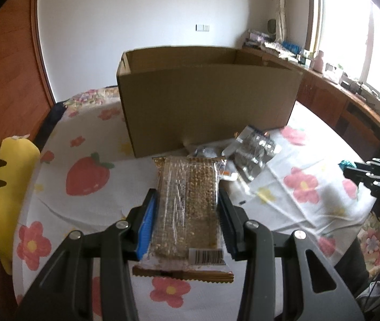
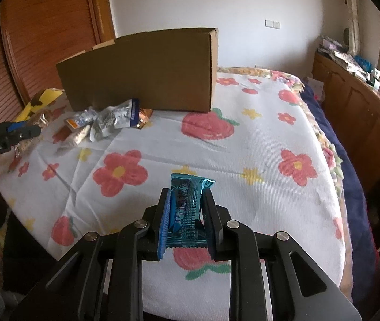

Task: Organize snacks
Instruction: 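Carry both snacks over the box and open both tools to drop them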

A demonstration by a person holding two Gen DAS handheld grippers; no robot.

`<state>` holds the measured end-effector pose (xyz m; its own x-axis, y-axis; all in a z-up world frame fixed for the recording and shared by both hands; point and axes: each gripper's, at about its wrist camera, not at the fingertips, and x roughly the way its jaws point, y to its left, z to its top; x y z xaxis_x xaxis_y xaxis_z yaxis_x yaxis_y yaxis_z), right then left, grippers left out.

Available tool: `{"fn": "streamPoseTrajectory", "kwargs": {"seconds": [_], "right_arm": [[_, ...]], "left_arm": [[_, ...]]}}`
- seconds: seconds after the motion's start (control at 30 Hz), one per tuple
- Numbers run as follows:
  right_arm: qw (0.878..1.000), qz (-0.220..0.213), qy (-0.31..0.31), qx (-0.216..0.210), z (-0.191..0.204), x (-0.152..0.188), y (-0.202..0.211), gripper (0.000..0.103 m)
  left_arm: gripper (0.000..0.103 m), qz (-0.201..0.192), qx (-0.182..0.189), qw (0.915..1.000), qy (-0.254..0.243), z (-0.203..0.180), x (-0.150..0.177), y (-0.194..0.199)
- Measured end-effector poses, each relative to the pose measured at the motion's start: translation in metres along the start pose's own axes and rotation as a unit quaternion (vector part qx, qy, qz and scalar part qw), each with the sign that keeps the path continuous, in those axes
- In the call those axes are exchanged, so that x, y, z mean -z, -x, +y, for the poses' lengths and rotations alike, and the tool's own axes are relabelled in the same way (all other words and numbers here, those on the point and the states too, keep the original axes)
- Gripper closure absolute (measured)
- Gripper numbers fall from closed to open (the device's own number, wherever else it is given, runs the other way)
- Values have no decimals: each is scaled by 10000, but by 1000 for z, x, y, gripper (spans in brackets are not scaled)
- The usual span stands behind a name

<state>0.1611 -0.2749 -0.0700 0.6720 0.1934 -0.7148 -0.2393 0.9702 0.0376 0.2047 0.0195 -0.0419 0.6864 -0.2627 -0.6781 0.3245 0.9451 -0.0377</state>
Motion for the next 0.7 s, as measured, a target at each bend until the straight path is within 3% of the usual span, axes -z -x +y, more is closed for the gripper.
{"fn": "streamPoseTrajectory", "kwargs": {"seconds": [0.7], "right_arm": [[9982,-399,369,-253,17,-53,2,82]], "left_arm": [[61,-515,10,9987,64,-14,-29,12]]}}
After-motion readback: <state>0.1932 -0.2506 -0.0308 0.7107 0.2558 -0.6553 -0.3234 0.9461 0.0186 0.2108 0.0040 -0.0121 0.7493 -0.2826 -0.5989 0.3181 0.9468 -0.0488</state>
